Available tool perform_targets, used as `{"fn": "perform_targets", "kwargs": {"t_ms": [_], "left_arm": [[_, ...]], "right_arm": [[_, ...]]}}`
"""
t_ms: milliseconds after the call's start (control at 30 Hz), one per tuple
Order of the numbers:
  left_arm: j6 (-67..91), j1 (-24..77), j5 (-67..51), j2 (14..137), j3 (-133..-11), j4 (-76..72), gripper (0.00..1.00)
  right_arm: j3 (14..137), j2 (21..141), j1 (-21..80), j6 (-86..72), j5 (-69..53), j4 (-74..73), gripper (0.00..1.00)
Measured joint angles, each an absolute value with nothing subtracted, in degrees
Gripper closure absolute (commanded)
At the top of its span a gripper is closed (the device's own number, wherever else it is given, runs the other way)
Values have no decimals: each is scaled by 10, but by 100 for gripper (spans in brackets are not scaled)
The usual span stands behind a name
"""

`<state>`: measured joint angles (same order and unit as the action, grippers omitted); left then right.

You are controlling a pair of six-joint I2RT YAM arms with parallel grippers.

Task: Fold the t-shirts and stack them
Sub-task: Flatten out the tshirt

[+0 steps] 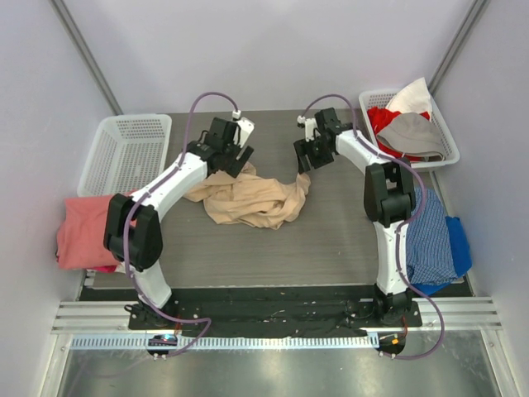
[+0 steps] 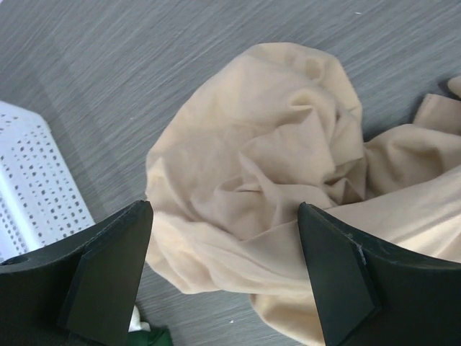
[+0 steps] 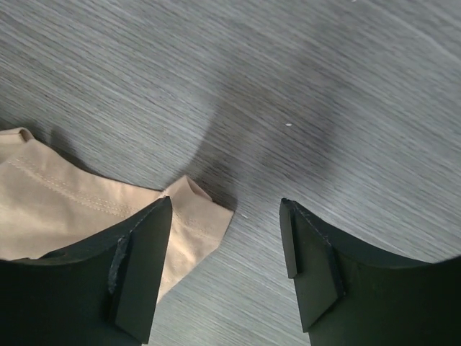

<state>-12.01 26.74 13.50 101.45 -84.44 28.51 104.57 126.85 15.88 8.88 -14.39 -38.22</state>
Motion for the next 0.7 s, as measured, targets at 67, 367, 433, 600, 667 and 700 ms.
{"fn": "perform_targets", "kwargs": {"t_ms": [67,367,433,600,667,700], "left_arm": [[-122,258,135,1008,-843,285,13],[-125,233,135,976,-842,284,13],[-125,232,135,976,-842,284,13],[-125,231,135,976,-841,284,13],[-125,228,135,976,-840,284,14],[-125,225,134,976,-838,283,14]], "right_arm": [[1046,1274,162,89,-144,-382,34],[1046,1282,179,88,-144,-380,36],[1046,1287,183,89,-144,-380,39],[1046,1291,190,89,-142,-380,60],[1045,1291,191,91,-140,-379,73],[1044,1291,192,92,-138,-378,93]]}}
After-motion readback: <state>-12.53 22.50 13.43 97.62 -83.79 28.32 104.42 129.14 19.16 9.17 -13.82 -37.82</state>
